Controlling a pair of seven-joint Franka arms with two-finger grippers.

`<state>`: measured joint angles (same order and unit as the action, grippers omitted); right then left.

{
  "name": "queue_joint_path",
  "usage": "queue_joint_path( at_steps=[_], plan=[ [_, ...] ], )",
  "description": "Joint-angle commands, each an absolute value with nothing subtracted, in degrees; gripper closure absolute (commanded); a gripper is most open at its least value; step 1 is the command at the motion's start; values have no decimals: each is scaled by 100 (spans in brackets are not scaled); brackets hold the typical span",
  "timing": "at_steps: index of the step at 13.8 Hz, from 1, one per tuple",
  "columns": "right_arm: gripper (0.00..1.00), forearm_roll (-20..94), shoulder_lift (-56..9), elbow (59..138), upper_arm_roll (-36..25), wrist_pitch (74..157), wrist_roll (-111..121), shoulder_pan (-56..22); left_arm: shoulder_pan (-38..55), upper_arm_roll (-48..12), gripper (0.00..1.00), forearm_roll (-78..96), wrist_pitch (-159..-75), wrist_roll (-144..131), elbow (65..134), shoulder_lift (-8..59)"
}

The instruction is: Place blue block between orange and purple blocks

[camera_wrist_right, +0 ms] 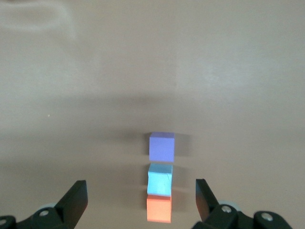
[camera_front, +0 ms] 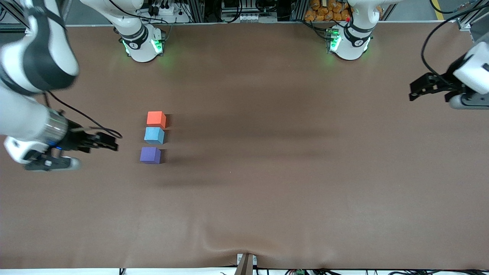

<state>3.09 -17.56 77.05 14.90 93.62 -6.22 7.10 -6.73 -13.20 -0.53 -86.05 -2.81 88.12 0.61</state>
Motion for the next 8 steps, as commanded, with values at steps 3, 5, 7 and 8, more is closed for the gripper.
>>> queue_joint_path(
  at_steps=[3, 5, 7, 8],
  plan=[
    [0, 282, -1671, 6759, 441, 7781, -641, -104, -686, -1301, 0, 9, -8543, -281, 8789, 0],
    [0, 281, -1224, 6802, 125, 7341, -659, -185, -686, -1283, 0, 9, -8473, -272, 8807, -18],
    [0, 343, -846, 7091, -149, 7199, -554, -176, -625, -1153, 0, 9, -8464, -255, 8798, -18],
    [0, 299, -583, 7432, -149, 7337, -554, -167, -337, -943, 0, 0, -8455, -255, 8798, -18]
  ],
)
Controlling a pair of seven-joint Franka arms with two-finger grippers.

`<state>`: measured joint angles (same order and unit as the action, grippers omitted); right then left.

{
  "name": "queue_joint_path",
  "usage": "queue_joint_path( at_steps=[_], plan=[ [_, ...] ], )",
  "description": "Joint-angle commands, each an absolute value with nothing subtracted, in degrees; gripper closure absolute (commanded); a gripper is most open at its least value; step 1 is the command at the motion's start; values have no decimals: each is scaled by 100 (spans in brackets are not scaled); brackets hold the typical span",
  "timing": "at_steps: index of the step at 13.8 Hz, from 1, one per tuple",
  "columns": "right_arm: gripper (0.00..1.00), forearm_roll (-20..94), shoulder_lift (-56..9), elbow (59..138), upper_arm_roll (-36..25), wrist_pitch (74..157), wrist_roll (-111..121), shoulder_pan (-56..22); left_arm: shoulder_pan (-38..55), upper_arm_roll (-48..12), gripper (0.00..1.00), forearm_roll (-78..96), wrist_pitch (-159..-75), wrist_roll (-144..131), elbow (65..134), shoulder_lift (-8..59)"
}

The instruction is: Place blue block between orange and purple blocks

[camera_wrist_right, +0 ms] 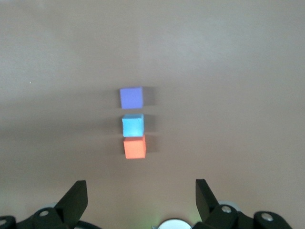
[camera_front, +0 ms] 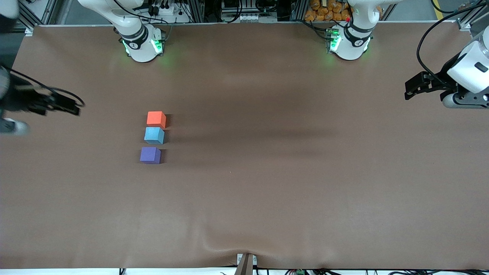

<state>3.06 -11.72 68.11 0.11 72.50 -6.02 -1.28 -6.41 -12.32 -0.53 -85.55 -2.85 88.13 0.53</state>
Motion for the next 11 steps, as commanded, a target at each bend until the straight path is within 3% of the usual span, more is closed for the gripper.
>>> queue_joint_path(
  at_steps=[1, 4, 11],
  plan=[
    [0, 299, -249, 7905, -141, 7678, -536, -115, -56, -627, 0, 0, -8429, -255, 8807, -52],
    [0, 299, 552, 9209, -132, 8577, -63, -35, 114, -457, 0, 0, -8411, -229, 8807, -62],
    [0, 124, 545, 9044, 104, 8473, 44, 87, 228, -519, 0, -18, -8279, -325, 8789, -88]
  ],
)
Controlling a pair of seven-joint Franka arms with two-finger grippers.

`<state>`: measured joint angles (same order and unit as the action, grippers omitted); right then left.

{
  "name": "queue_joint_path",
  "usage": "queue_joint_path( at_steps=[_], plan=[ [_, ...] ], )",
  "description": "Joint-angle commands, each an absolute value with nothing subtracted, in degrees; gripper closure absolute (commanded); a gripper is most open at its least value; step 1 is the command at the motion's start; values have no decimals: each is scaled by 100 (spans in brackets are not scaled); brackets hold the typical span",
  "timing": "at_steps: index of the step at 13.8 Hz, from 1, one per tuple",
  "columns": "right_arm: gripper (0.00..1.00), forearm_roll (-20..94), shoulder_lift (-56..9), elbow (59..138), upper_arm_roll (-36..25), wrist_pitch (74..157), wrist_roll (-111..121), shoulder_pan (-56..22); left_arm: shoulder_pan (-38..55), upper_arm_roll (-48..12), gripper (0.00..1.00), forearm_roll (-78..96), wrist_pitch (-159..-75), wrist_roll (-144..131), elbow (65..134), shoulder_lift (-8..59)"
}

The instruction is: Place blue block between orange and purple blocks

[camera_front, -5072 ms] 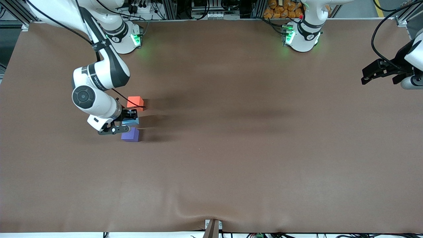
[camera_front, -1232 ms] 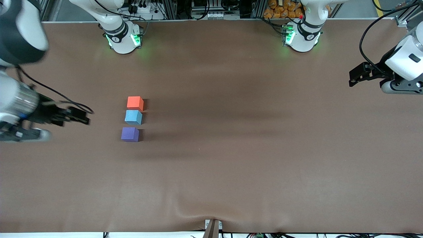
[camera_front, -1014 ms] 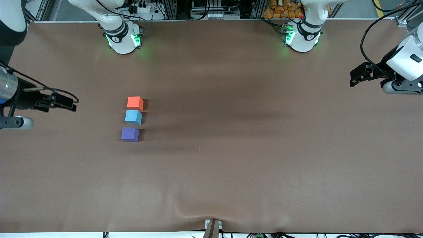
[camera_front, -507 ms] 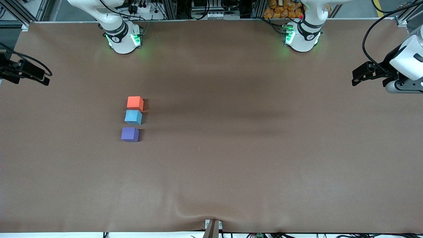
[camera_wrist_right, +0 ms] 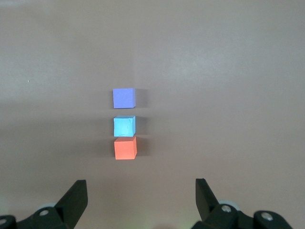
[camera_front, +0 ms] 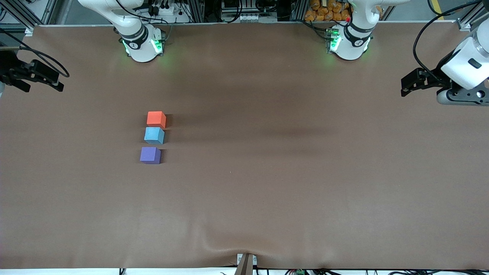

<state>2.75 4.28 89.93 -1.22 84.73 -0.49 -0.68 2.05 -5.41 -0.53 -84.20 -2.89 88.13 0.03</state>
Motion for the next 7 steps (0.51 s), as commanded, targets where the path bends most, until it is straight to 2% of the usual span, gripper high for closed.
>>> queue_joint_path(
  at_steps=[1, 7],
  plan=[
    [0, 97, 528, 9009, 140, 8473, 44, 105, 237, -527, 0, -35, -8279, -334, 8789, -79],
    [0, 123, 492, 8965, 202, 8464, 35, 123, 211, -519, 0, -53, -8297, -334, 8780, -79]
  ],
)
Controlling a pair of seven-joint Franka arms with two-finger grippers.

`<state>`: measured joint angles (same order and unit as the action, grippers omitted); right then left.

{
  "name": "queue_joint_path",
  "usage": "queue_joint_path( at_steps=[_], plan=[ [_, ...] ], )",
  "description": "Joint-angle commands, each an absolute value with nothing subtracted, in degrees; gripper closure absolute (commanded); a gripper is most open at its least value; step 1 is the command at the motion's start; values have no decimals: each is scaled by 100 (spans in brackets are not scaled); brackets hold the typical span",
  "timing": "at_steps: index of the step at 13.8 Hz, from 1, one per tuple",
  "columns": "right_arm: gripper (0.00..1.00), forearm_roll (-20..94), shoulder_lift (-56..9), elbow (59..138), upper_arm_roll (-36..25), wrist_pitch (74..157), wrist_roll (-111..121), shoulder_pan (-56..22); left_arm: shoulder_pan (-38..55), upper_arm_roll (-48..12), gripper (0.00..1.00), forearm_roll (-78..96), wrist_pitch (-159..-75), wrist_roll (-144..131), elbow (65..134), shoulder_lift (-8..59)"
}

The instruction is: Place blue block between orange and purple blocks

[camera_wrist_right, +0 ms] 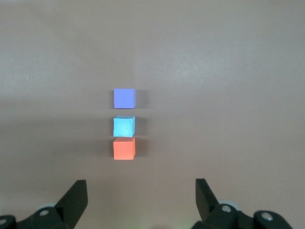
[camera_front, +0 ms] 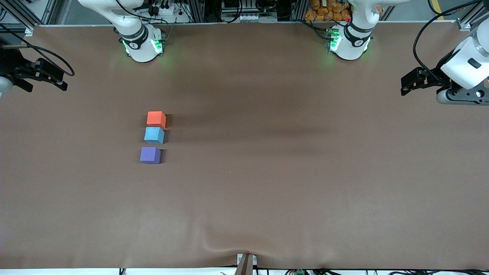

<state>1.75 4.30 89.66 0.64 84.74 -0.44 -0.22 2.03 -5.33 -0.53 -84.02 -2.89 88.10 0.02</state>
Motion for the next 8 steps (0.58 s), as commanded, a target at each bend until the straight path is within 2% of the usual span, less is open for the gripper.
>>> queue_joint_path(
  at_steps=[1, 8],
  plan=[
    [0, 123, 492, 8965, 193, 8455, 44, 132, 211, -519, 0, -53, -8297, -325, 8780, -79],
    [0, 97, 501, 8974, 193, 8350, 62, 141, 202, -519, 0, -53, -8297, -334, 8789, -79]
  ],
)
